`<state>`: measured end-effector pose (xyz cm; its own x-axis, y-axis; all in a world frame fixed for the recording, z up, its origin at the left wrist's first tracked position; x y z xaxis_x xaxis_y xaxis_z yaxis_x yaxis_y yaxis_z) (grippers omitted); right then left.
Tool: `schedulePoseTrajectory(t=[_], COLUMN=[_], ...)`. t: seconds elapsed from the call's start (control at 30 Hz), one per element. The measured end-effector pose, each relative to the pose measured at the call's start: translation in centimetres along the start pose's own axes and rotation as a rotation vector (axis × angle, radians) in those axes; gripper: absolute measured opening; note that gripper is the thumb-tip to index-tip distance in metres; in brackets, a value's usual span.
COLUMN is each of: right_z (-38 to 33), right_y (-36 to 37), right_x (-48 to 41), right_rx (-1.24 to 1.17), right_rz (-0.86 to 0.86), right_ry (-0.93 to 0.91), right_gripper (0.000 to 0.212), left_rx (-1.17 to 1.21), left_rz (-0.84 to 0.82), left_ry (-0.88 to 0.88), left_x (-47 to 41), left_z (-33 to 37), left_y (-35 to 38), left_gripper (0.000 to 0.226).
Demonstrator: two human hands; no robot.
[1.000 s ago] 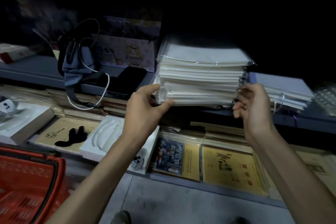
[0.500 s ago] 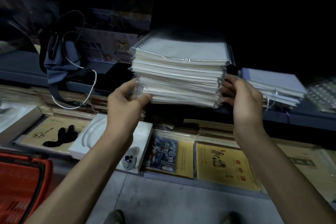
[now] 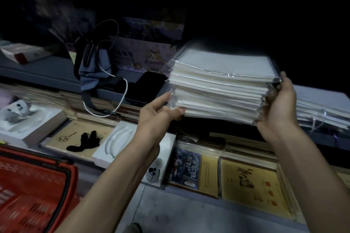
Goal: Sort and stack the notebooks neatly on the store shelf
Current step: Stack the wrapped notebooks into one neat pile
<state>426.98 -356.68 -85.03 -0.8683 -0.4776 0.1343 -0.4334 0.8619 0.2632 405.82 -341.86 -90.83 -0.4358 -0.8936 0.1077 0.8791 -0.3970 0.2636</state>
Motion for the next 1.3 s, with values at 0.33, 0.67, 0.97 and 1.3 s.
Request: schedulePoseTrajectory(t=[0.33, 0.67, 0.97, 1.3], right_z=[-0.6, -1.0, -0.9, 1.5], right_y=[0.4, 0.9, 1.7, -3.3], right_x=[-1.9, -2.6, -1.8, 2.9], right_rx=[-0.013, 0.012, 0.032, 0.356], right_rz=[-0.082, -0.177, -0.254, -0.259], right_ry=[0.08, 0.094, 0.02, -0.214], right_gripper=[0.081, 0.049, 0.045, 0.041], left_rx=[0.024, -0.084, -0.276, -0.463], left_rz=[-0.071, -0.124, -0.124, -0.042], left_ry=[-0.022, 0.022, 0.168, 0.456], left_x=[-1.9, -2.5, -0.1, 2.2], left_z=[-0.9, -1.2, 0.6, 2.4], left_y=[-0.6, -0.8, 0.0, -0.1], left_gripper=[0.061, 0.025, 0.018, 0.027])
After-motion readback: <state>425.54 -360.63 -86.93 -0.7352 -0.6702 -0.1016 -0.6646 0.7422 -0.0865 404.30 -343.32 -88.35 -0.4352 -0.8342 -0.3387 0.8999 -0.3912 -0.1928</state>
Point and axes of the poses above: each hand's wrist, its own x-axis away from the middle knuckle, its own y-axis out of the palm, z = x × y, the point moved 7 cm from there along -x, towards the middle knuckle, and after that the axes turned 4 degrees about x, right-handed, at the moved point
